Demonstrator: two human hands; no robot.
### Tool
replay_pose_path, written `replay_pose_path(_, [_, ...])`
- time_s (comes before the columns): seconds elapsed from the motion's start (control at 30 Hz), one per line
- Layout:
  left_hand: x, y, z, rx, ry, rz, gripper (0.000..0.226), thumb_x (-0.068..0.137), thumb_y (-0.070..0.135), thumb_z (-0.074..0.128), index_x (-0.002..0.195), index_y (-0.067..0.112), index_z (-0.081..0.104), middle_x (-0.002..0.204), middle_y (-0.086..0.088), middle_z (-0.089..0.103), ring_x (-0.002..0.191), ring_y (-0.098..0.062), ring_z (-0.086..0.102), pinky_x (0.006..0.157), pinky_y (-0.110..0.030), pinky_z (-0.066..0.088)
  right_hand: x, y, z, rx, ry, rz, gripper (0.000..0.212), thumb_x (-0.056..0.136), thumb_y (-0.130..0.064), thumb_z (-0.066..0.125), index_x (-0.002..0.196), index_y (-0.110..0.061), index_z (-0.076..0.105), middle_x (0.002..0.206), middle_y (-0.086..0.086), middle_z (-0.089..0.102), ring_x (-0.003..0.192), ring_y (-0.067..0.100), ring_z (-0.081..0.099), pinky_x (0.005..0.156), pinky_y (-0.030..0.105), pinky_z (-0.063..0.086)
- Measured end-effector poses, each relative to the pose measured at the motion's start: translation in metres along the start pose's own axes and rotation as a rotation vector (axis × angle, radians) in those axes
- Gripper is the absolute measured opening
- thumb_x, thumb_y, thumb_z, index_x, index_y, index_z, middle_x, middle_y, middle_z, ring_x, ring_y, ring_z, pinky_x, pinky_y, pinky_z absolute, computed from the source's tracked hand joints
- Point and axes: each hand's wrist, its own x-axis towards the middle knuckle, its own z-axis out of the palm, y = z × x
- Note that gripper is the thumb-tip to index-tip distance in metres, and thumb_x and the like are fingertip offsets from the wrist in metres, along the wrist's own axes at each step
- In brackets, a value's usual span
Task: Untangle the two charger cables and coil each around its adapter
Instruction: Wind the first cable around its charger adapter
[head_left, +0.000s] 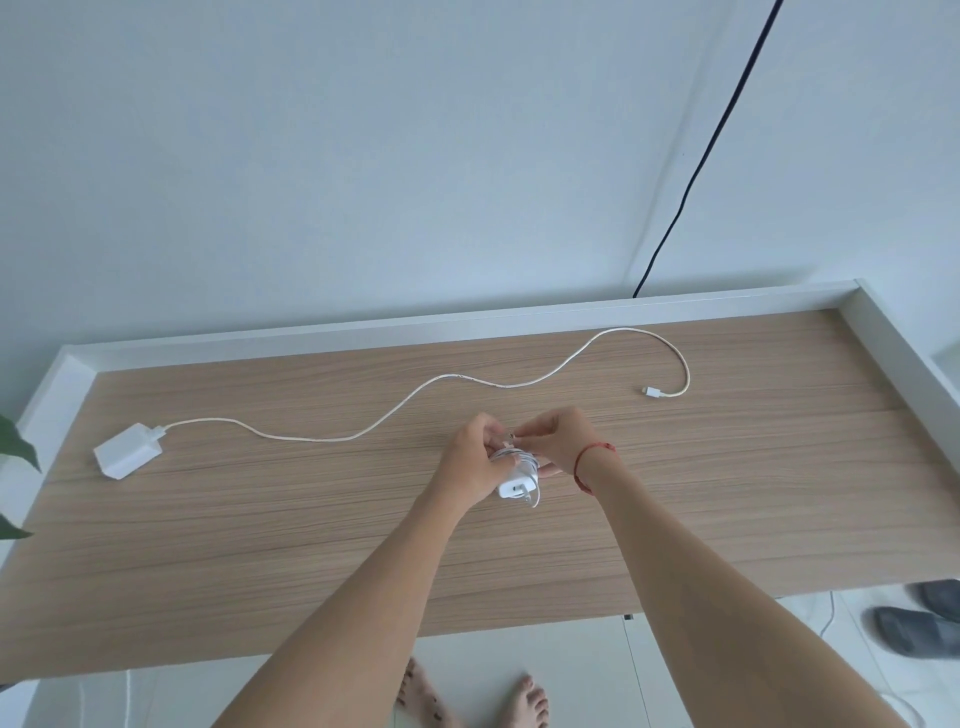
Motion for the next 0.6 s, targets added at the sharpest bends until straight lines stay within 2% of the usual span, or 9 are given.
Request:
replay_pose_path(0.13, [0.003,-0.004,-0.001,0.049,0.022,-0.022,0.025,0.078,0.022,0.078,0.098,0.009,0.069,0.090,-0.002,0.067,0.080,-0.013,0.061,0.064,-0.016,0.048,0.002,-0.009,-0.002,-0.086,-0.037,0.060,0.009,0.084,-0.005,0.068,0.087,-0.009,0.075,0.089,0.011,0.072,0.084,0.022,0.070,0.074,0.038,0.061])
replay_pose_path(0.2, [0.005,-0.003,-0.002,0.085,0.007,-0.008,0.022,0.079,0.020,0.076,0.097,0.008,0.072,0.089,-0.002,0.067,0.078,-0.012,0.060,0.061,-0.011,0.042,0.002,-0.012,-0.002,-0.107,-0.049,0.083,0.009,0.084,-0.004,0.067,0.088,-0.008,0.074,0.092,0.012,0.072,0.085,0.021,0.069,0.073,0.037,0.061])
replay_pose_path(0.33, [0.005,-0.004,-0.003,0.110,0.003,0.019,0.020,0.081,0.018,0.073,0.098,0.007,0.073,0.089,-0.001,0.066,0.079,-0.010,0.059,0.055,-0.004,0.036,0.001,-0.021,-0.004,-0.090,-0.092,0.155,0.008,0.082,-0.001,0.069,0.088,-0.007,0.072,0.095,0.012,0.073,0.087,0.019,0.070,0.064,0.033,0.062])
replay_pose_path(0.47, [0.003,-0.008,-0.001,0.099,0.018,0.032,0.018,0.081,0.020,0.074,0.095,0.008,0.071,0.095,-0.003,0.068,0.082,-0.012,0.060,0.060,-0.009,0.038,0.000,-0.029,-0.004,-0.158,-0.117,0.151,0.014,0.083,-0.001,0.068,0.095,-0.004,0.071,0.093,0.010,0.072,0.086,0.018,0.070,0.057,0.030,0.061])
replay_pose_path(0.6, [0.001,-0.009,0.000,0.067,0.025,0.047,0.015,0.080,0.018,0.075,0.091,0.010,0.071,0.090,-0.001,0.068,0.079,-0.011,0.060,0.062,-0.011,0.040,0.001,-0.030,-0.002,-0.211,-0.110,0.114,0.016,0.083,-0.002,0.069,0.099,-0.003,0.071,0.093,0.010,0.072,0.081,0.015,0.069,0.055,0.027,0.060])
